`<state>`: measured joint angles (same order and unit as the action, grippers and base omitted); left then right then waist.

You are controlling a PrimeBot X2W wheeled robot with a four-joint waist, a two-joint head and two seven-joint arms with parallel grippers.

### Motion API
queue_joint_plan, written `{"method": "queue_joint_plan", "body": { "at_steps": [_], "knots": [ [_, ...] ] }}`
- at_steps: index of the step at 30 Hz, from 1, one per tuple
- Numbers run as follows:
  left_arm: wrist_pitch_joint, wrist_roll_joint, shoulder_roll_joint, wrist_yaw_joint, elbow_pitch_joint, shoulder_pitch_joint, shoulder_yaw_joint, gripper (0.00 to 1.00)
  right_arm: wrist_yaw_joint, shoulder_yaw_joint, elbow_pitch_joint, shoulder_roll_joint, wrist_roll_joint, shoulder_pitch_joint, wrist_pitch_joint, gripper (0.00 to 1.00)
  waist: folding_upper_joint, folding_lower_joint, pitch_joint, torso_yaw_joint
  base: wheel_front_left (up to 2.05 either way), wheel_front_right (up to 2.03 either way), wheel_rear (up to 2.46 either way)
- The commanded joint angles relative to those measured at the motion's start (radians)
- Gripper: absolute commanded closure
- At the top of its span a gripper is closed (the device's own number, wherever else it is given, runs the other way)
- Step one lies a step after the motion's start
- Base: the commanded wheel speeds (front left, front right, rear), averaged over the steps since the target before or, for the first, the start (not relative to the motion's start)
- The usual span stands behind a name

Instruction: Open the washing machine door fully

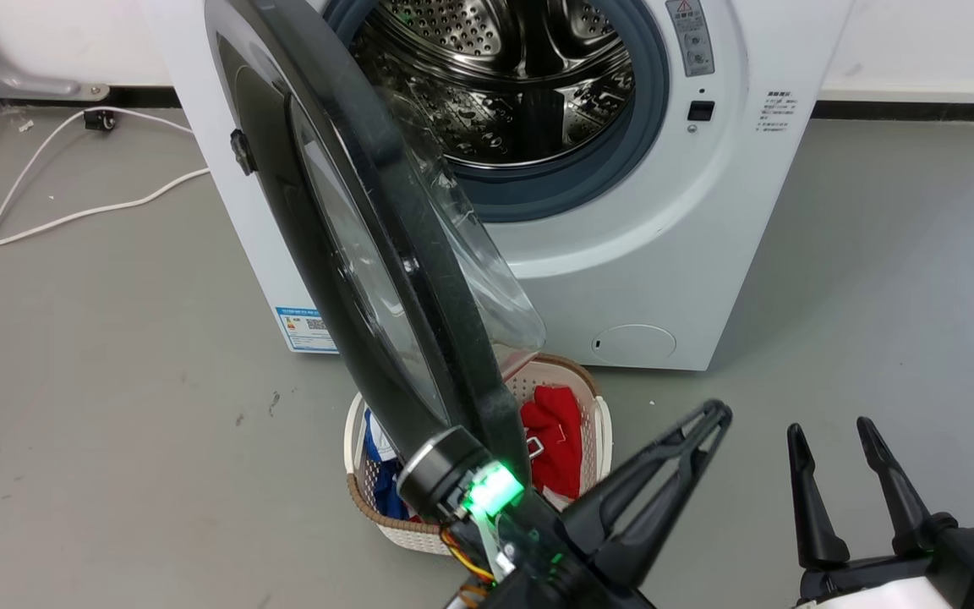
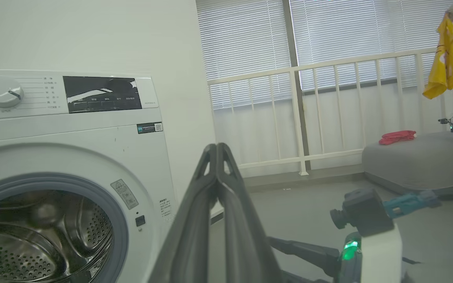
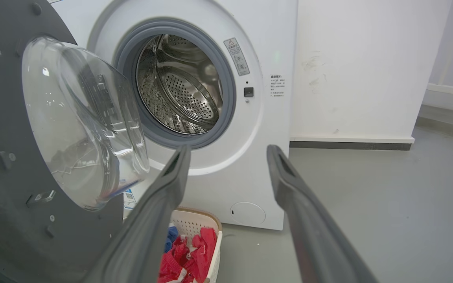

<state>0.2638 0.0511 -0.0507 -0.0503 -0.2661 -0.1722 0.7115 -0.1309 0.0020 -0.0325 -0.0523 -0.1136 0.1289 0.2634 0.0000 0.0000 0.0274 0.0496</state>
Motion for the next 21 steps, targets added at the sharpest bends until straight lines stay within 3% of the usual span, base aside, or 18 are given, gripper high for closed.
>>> {"method": "queue_joint_plan", "body": {
  "at_steps": [1,9,21],
  "knots": [
    [0.001,0.005,0.001,-0.003,0.007,0.011,0.008,1.00,0.000,0.002,-0.003,0.004,-0.004,-0.011,0.002,0.00,0.0000,0.0000,0.004,0.002,0.00,0.00,0.00],
    [0.001,0.014,0.001,-0.016,0.079,0.047,0.038,1.00,0.000,0.006,0.000,0.004,0.000,-0.029,0.002,0.00,0.0000,0.0000,0.027,0.008,0.00,0.00,0.00],
    [0.001,0.013,-0.022,-0.010,0.210,0.066,-0.046,1.00,0.000,0.003,0.009,0.004,0.008,-0.055,0.002,0.00,0.0000,0.0000,0.069,0.016,0.00,0.00,0.00]
  ]
}}
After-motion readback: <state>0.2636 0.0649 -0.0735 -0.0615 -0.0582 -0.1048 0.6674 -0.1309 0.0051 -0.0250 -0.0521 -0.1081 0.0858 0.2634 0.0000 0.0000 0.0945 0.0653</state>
